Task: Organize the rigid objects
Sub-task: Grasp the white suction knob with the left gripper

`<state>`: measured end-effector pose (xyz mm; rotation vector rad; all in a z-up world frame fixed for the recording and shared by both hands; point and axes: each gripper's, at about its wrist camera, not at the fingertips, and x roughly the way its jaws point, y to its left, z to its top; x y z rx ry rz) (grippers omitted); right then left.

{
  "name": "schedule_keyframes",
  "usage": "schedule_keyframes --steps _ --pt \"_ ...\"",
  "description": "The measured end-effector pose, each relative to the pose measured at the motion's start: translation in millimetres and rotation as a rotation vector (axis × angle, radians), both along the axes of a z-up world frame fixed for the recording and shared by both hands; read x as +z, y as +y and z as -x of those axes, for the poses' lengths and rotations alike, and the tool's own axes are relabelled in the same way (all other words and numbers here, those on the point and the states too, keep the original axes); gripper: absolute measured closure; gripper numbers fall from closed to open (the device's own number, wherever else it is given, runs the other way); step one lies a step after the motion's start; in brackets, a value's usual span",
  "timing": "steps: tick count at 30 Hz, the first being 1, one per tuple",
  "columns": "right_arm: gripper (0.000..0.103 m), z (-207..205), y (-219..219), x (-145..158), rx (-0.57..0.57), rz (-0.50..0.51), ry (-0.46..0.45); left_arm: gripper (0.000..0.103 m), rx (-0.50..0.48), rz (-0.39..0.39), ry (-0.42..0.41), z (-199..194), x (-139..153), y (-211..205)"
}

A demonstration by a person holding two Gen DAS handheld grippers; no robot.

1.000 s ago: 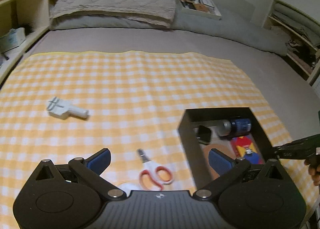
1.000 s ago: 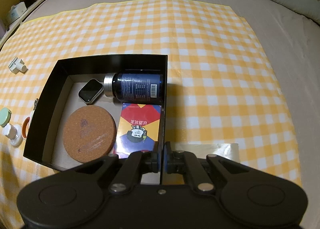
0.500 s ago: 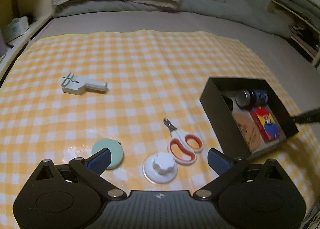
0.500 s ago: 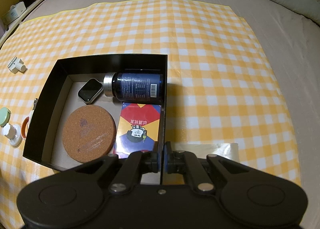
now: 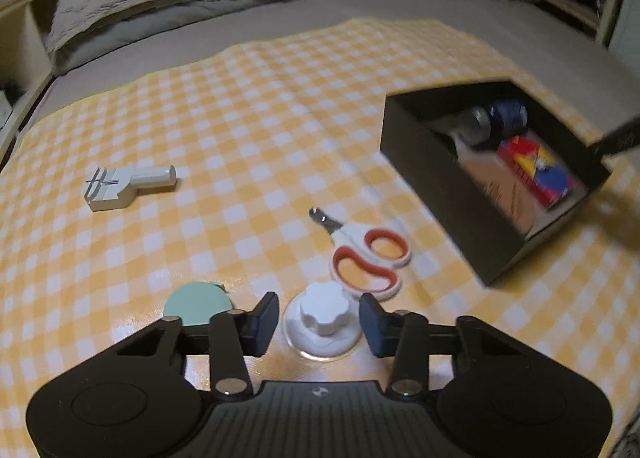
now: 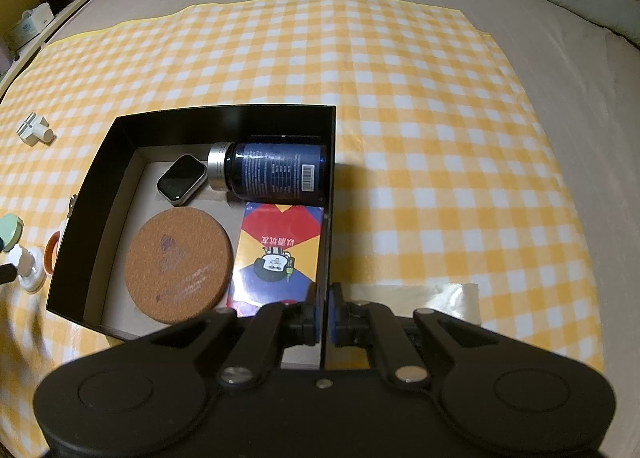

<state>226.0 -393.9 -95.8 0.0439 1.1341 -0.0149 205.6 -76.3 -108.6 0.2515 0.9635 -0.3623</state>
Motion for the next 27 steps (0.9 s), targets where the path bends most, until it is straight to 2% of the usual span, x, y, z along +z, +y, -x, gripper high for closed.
schedule_keyframes --steps 3,6,20,27 --pt "0.098 0.4 -0.3 -0.7 0.001 0.0 0.001 0.067 -0.019 -0.045 0.018 -3.7 -11.8 -3.3" --pt "0.098 1.2 -0.4 -1.3 0.003 0.001 0.003 0.068 -0.02 -0.044 0.044 -7.1 -18.6 -3.2" --pt "0.098 -1.4 0.5 -3.3 0.007 0.005 0.011 0.072 -0.047 -0.042 0.023 -14.0 -20.5 -7.7" --pt "0.099 -1.5 1.5 -2.8 0.005 0.009 0.007 0.072 -0.009 -0.042 0.036 -13.3 -8.2 -7.0"
